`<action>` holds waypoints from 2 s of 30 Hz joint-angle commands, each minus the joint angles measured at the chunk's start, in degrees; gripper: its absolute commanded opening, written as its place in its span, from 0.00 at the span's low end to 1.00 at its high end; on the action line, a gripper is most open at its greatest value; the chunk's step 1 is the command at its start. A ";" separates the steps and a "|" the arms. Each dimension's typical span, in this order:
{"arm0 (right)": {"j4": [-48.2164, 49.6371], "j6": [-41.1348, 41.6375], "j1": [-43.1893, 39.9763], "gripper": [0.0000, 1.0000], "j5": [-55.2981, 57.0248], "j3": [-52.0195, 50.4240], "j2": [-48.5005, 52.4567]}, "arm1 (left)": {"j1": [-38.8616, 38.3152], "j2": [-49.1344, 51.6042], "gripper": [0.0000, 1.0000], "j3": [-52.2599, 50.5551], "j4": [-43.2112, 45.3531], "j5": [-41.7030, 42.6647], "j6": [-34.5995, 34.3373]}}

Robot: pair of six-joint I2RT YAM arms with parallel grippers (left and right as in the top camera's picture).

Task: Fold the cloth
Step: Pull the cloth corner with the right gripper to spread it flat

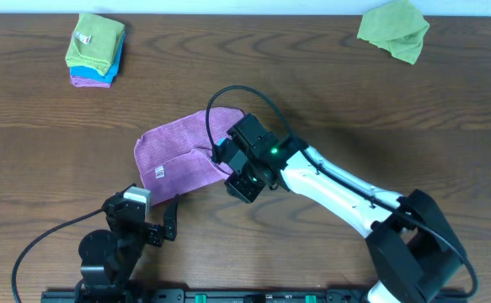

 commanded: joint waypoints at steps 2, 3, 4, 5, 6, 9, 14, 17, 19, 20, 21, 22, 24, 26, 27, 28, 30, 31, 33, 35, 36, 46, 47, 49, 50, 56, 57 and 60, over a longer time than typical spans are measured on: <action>3.23 -0.92 0.22 0.45 7.08 -2.14 0.46 | -0.24 -0.33 0.95 -1.22 -0.17 -0.39 0.61; 4.22 -0.94 0.22 0.45 7.80 -2.49 0.50 | -0.24 -0.33 0.95 -1.22 -0.17 -0.39 0.61; 5.31 -0.94 0.24 0.45 8.07 -2.82 0.66 | -0.24 -0.33 0.95 -1.22 -0.17 -0.39 0.61; 6.12 -0.94 0.22 0.45 8.07 -3.04 0.76 | -0.24 -0.33 0.95 -1.22 -0.17 -0.39 0.61; 6.80 -0.94 0.22 0.45 8.07 -3.21 0.92 | -0.24 -0.33 0.95 -1.22 -0.15 -0.39 0.61; 8.24 -0.94 0.22 0.43 8.07 -3.45 2.01 | -0.24 -0.33 0.95 -1.22 -0.17 -0.39 0.61; 8.20 -0.90 0.24 0.41 5.81 -3.45 4.70 | -0.24 -0.33 0.95 -1.22 -0.17 -0.39 0.61; 8.28 -0.90 0.24 0.38 4.72 -3.45 5.14 | -0.24 -0.33 0.95 -1.22 -0.17 -0.39 0.61; 8.33 -0.90 0.24 0.32 4.74 -3.45 5.22 | -0.24 -0.33 0.95 -1.22 -0.17 -0.39 0.61; 8.33 -0.90 0.24 0.27 4.74 -3.45 5.22 | -0.24 -0.33 0.95 -1.22 -0.17 -0.39 0.61; 8.31 -0.90 0.24 0.18 4.68 -3.45 5.22 | -0.24 -0.33 0.95 -1.22 -0.17 -0.39 0.61; 8.31 -0.90 0.24 0.11 4.31 -3.45 5.22 | -0.24 -0.33 0.95 -1.22 -0.17 -0.39 0.61; 8.26 0.44 0.24 0.01 4.00 -3.45 5.22 | -0.24 -0.33 0.95 -1.22 -0.17 -0.39 0.61; 7.96 0.85 0.22 0.01 2.97 -3.43 5.20 | -0.24 -0.33 0.95 -1.22 -0.17 -0.39 0.61; 7.45 0.90 0.22 0.01 2.10 -3.41 5.11 | -0.24 -0.33 0.95 -1.22 -0.17 -0.39 0.61; 6.56 1.11 0.22 0.01 1.75 -3.28 4.98 | -0.24 -0.33 0.95 -1.22 -0.17 -0.39 0.61; 3.65 2.05 0.07 0.01 1.81 -2.51 4.55 | -0.24 -0.33 0.95 -1.22 -0.17 -0.39 0.61; 1.36 2.19 -0.17 0.01 1.81 -1.84 4.20 | -0.24 -0.33 0.95 -1.22 -0.17 -0.39 0.61; -4.00 5.07 -0.81 0.01 2.80 0.07 3.72 | -0.24 -0.33 0.95 -1.22 -0.17 -0.39 0.61; -9.16 8.61 -1.60 0.01 4.46 1.90 3.61 | -0.24 -0.33 0.95 -1.22 -0.17 -0.39 0.61; -12.28 9.94 -2.12 0.01 5.09 2.95 3.61 | -0.24 -0.33 0.95 -1.22 -0.17 -0.39 0.61; -29.42 15.45 -5.09 0.86 2.89 5.38 3.61 | -0.24 -0.33 0.96 -1.22 -0.17 -0.39 0.61; -29.33 15.45 -5.14 0.86 2.93 5.38 3.61 | -0.24 -0.33 0.96 -1.22 -0.17 -0.39 0.61; -26.93 15.43 -5.33 0.76 3.13 5.38 3.61 | -0.24 -0.33 0.95 -1.22 -0.17 -0.39 0.61; -24.90 15.45 -5.51 0.64 3.15 5.38 3.61 | -0.24 -0.33 0.95 -1.22 -0.17 -0.39 0.61; -6.82 15.41 -5.84 0.01 3.10 5.42 3.61 | -0.24 -0.33 0.95 -1.22 -0.17 -0.39 0.61; -3.91 15.41 -5.77 0.01 3.10 5.42 3.61 | -0.24 -0.33 0.96 -1.22 -0.17 -0.39 0.61; 5.62 13.73 -5.73 0.01 3.10 5.40 3.65 | -0.24 -0.33 0.95 -1.22 -0.17 -0.39 0.61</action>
